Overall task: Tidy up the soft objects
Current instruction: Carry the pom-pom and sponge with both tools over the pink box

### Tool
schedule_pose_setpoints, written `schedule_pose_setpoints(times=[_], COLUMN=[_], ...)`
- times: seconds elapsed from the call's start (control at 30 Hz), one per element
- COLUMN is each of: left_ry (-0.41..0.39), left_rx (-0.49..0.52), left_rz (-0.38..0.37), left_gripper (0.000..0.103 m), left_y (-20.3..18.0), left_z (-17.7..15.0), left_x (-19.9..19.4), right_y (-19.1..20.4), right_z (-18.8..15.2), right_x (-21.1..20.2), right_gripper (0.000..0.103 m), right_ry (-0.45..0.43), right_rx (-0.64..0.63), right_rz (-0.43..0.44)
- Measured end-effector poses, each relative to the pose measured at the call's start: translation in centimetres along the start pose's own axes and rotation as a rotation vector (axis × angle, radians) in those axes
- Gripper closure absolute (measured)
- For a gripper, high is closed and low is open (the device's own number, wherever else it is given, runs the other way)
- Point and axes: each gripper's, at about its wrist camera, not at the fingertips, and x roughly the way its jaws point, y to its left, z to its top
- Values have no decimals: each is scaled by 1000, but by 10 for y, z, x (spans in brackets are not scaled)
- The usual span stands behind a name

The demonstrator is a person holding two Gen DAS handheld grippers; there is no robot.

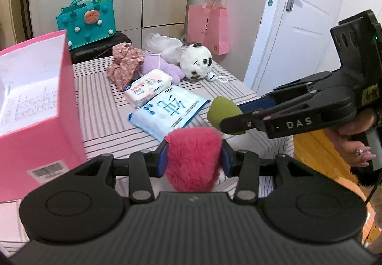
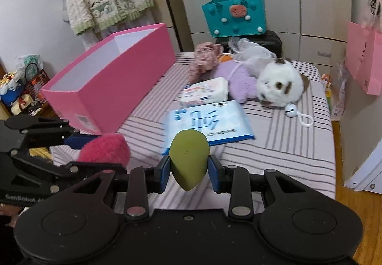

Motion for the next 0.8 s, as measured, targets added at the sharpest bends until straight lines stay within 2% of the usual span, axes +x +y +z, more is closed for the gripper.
schedule_pose_setpoints(times=[0.3, 0.6, 0.8], left_ry=[96, 129, 141], left_rx=[-29, -8, 34], left_rz=[-39, -18, -3], left_gripper=[61, 61, 61], left_y=[25, 50, 72], left_z=[-7, 8, 21], left_x=[-30, -63, -76], right_y=[39, 76, 97], right_z=[1, 14, 24], right_x=[-9, -13, -15], right_gripper=[64, 64, 64], right_ry=[42, 83, 110], right_rx=[-31, -99, -122], right_rz=[82, 149, 158])
